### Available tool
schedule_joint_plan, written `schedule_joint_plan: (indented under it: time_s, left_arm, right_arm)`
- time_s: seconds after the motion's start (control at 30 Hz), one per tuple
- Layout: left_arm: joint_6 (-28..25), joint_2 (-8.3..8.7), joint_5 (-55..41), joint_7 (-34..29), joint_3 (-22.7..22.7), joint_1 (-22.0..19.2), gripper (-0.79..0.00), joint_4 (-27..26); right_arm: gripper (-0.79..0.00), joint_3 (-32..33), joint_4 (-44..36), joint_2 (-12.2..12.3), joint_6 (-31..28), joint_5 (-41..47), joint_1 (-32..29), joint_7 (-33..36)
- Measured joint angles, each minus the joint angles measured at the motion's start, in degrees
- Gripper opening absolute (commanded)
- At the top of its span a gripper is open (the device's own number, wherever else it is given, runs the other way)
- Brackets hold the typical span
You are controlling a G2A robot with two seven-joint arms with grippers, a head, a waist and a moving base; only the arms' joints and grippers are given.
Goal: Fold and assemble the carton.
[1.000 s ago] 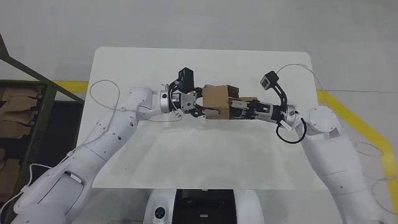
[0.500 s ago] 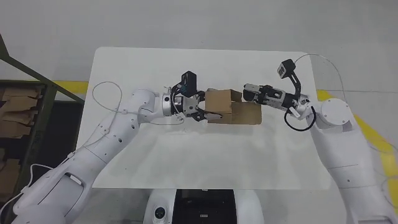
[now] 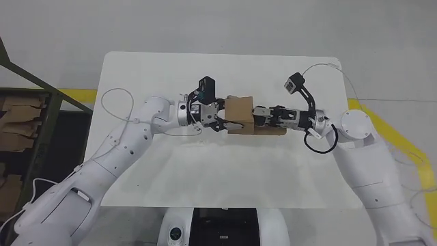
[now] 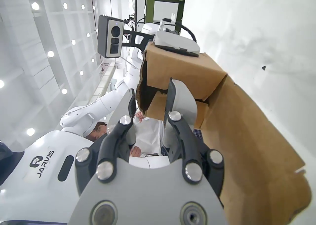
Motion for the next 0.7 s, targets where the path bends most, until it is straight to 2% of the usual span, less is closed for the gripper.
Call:
schedule_joint_plan:
  time_s: [0.27, 0.47, 0.57, 0.7]
  left_arm:
    - [0.0, -0.16, 0.2, 0.2, 0.2, -0.4, -0.265, 0.6]
    - [0.0, -0.18, 0.3, 1.5, -0.7, -0.4, -0.262, 0.9]
    - [0.0, -0.14, 0.4, 2.4, -1.3, -0.2, -0.265, 0.9]
    - [0.0, -0.25, 0.5, 2.8, -1.7, -0.2, -0.265, 0.9]
  right_arm:
    - [-0.548, 8.8, -1.9, 1.8, -0.7, -1.1, -4.6, -3.5]
    - [-0.576, 16.5, -1.1, 3.2, 2.8, -2.2, -10.8, -7.6]
    - [-0.582, 15.8, 0.1, 3.1, 4.2, -0.5, -12.7, -7.2]
    - [-0.57, 11.4, 1.7, 2.4, 3.4, 3.1, -12.9, -4.2]
